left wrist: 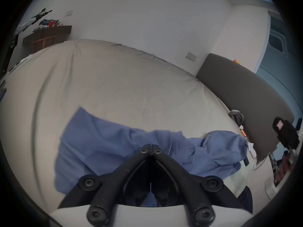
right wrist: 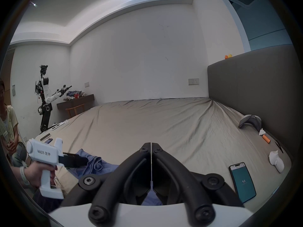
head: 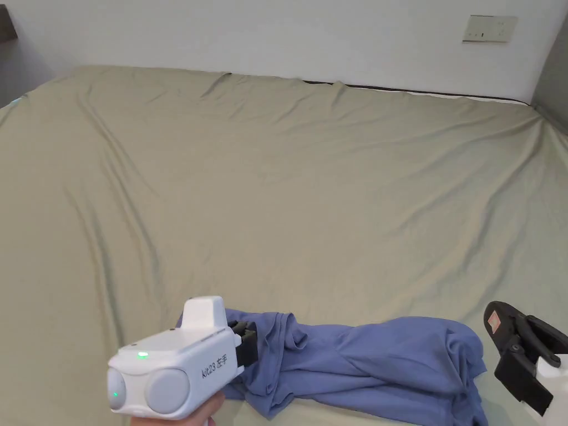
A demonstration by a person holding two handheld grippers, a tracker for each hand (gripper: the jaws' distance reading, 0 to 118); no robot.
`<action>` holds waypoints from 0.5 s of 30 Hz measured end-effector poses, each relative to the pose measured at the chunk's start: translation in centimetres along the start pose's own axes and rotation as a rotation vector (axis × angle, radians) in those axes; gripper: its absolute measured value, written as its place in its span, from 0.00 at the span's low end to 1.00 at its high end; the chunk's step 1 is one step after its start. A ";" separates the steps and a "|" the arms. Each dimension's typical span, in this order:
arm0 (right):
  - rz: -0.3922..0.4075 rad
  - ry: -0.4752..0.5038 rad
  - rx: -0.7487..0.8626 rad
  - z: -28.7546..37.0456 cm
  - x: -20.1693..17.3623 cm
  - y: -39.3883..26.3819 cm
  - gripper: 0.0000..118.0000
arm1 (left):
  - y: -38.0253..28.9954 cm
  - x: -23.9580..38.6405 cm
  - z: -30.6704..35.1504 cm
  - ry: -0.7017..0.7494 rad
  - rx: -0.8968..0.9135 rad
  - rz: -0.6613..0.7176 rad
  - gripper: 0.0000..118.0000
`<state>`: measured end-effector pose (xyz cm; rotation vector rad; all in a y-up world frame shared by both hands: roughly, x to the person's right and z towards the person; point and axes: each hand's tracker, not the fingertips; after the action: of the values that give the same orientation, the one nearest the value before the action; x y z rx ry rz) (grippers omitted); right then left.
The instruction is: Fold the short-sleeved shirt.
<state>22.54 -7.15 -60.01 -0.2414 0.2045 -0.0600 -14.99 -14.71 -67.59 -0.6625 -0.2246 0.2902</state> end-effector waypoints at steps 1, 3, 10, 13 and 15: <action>0.005 0.000 0.000 0.0 0.0 0.0 0.01 | 0.8 -0.4 1.0 -0.010 0.001 -0.015 0.00; 0.013 0.006 0.001 0.0 -0.1 0.0 0.01 | 2.2 -2.1 2.8 -0.036 -0.006 -0.060 0.01; 0.016 0.016 -0.016 0.0 -0.3 -0.4 0.01 | 3.9 -14.8 3.8 -0.183 -0.176 0.257 0.85; 0.016 0.019 -0.019 -0.2 -0.6 -0.4 0.01 | 1.9 -18.4 2.2 -0.346 -0.262 0.473 0.85; 0.021 0.019 -0.018 -0.2 -0.8 -0.4 0.01 | 0.0 -19.3 0.7 -0.487 -0.281 0.589 0.83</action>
<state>21.66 -7.49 -59.93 -0.2570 0.2267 -0.0398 -33.22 -20.76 -69.17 -0.9247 -0.5423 1.0033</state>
